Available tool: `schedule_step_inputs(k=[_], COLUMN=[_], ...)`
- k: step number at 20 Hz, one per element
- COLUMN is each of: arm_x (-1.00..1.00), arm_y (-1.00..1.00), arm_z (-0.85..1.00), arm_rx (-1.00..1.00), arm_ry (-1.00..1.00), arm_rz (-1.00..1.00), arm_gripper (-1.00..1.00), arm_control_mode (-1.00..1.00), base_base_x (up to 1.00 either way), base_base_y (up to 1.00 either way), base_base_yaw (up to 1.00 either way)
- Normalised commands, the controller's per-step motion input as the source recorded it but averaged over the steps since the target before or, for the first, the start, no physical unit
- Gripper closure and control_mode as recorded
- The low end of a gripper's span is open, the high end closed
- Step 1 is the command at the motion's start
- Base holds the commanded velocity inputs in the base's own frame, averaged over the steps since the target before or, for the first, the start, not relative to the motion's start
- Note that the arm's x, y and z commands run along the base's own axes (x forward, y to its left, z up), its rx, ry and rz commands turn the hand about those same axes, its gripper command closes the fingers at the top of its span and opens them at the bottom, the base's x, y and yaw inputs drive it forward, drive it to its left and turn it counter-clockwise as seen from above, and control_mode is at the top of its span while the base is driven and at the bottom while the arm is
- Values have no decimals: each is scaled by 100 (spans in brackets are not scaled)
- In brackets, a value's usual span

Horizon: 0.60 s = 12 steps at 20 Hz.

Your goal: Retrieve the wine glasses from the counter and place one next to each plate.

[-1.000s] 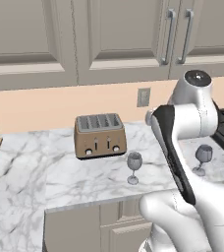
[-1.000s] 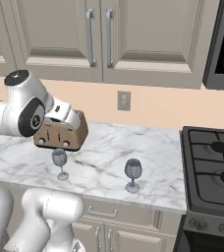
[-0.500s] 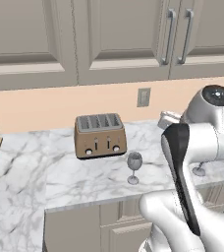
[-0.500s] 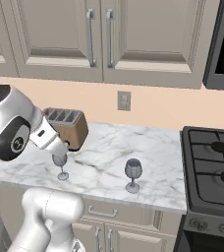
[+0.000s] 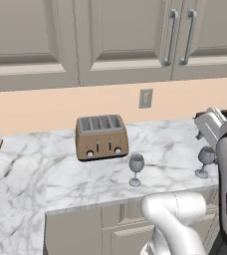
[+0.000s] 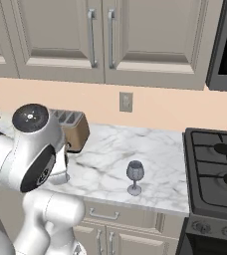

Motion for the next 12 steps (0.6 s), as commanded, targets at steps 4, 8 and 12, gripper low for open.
schedule_step_inputs(k=[4, 8, 12], arm_x=[-27, -14, 0], arm_y=[-47, -59, -63], arm_z=[0, 0, -2], arm_rx=[44, 48, 53], arm_ry=[-1, -1, 3], arm_rz=[-38, -35, -5], arm_gripper=[-100, -100, -100], arm_control_mode=[-100, -100, -100], base_base_x=[0, 0, 0], base_base_y=[0, 0, 0], base_base_yaw=[0, 0, 0])
